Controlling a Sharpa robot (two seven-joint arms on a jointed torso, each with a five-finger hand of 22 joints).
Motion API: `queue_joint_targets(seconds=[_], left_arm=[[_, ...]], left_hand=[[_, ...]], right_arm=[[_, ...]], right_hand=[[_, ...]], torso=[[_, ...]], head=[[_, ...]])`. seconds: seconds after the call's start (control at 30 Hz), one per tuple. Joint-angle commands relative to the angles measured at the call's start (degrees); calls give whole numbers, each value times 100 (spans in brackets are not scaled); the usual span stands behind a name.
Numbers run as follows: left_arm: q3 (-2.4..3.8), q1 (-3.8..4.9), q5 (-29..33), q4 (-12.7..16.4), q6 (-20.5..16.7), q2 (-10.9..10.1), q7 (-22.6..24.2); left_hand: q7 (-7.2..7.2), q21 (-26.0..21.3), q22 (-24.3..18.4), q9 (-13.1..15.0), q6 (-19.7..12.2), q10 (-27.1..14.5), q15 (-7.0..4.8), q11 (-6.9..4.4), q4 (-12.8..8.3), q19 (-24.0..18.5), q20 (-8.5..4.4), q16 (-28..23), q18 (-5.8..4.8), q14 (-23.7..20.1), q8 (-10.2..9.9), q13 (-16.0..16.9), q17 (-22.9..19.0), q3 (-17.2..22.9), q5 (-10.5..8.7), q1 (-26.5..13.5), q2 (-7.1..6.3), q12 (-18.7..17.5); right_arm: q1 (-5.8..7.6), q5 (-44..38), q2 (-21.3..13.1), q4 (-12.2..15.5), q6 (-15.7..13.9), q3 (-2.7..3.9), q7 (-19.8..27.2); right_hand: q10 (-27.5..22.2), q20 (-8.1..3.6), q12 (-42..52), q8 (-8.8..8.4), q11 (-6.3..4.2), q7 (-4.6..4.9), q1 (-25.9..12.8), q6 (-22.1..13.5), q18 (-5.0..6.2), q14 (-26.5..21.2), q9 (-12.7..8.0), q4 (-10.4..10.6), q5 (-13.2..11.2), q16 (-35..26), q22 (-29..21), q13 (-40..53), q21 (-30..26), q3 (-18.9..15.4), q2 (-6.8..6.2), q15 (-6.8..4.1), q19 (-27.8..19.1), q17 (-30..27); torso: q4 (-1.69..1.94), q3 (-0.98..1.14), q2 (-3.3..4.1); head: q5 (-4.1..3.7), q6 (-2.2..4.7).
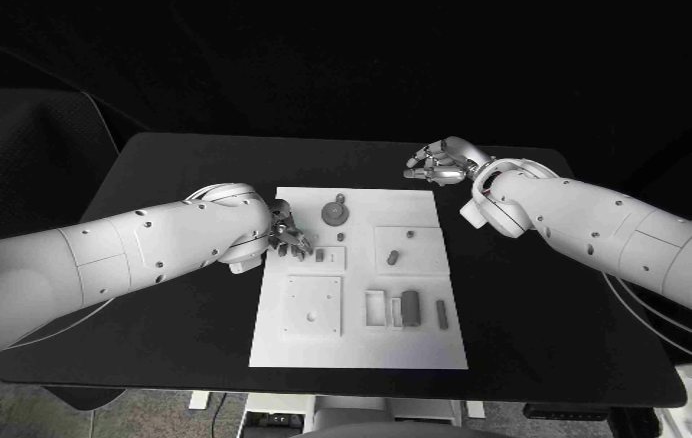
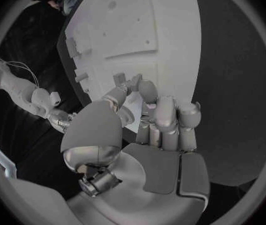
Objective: Assemble the parts on the task board
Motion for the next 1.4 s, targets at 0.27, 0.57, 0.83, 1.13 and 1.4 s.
queue_joint_targets(seconds=[0.27, 0.57, 0.83, 1.13, 1.4], left_arm=[[-6, -8, 13, 0, 59, -8, -33], [-6, -8, 9, 5, 13, -18, -38], [-4, -8, -26, 22, -61, -51, 18], [88, 6, 133, 84, -234, -141, 58], [300, 22, 206, 129, -384, -209, 132]], left_hand=[[208, 131, -4, -16, -234, -56, -1, -18, 4, -40, -14, 58, 257, -78, -31, 6, -28, -206, -203, -174, -22, 54], [210, 130, -7, -17, -242, -63, -1, -18, 27, -49, -13, 77, 260, -89, -35, 8, -40, -348, -299, -290, -40, 68], [210, 130, -7, -17, -241, -63, -2, -19, 30, -50, -13, 79, 261, -89, -35, 8, -42, -356, -301, -296, -29, 69], [192, 118, -17, -7, -206, -92, -9, -27, -18, -62, -24, 84, 287, -119, -14, 2, -66, -286, -267, -122, 139, 69], [197, 48, -61, -13, -229, -203, 9, 10, -48, -128, -5, 56, 286, -223, -25, -37, -176, 143, -232, 440, 414, 34]], right_arm=[[-5, -10, 2, 5, 94, 0, 28], [-14, -10, 6, 1, 100, 0, 27], [-18, -10, 6, -5, 99, 0, 28], [-21, -10, 5, -11, 96, 0, 29], [-26, -10, 4, -14, 96, 0, 27]], right_hand=[[-47, 4, 30, 33, 11, 35, -62, -14, -67, -47, -8, 10, -28, -8, -7, -5, 126, 36, 15, -2, -32, -8], [-47, 4, 30, 33, 11, 35, -62, -14, -67, -47, -8, 10, -28, -8, -7, -6, 126, 36, 15, -2, -32, -8], [-47, 4, 31, 33, 11, 35, -62, -15, -67, -47, -8, 9, -28, -8, -7, -6, 126, 37, 15, -2, -32, -8], [-47, 3, 31, 33, 11, 35, -63, -15, -67, -48, -8, 9, -28, -7, -8, -7, 127, 38, 16, -2, -32, -9], [-47, 3, 32, 34, 11, 35, -64, -15, -67, -48, -8, 8, -28, -7, -8, -7, 127, 39, 17, -2, -32, -9]], torso=[[0, -5, -1], [3, -5, 0], [0, -3, -2], [3, -2, -4], [5, -6, -8]], head=[[-2, -10], [-3, -13], [1, -6], [3, 22], [1, 53]])
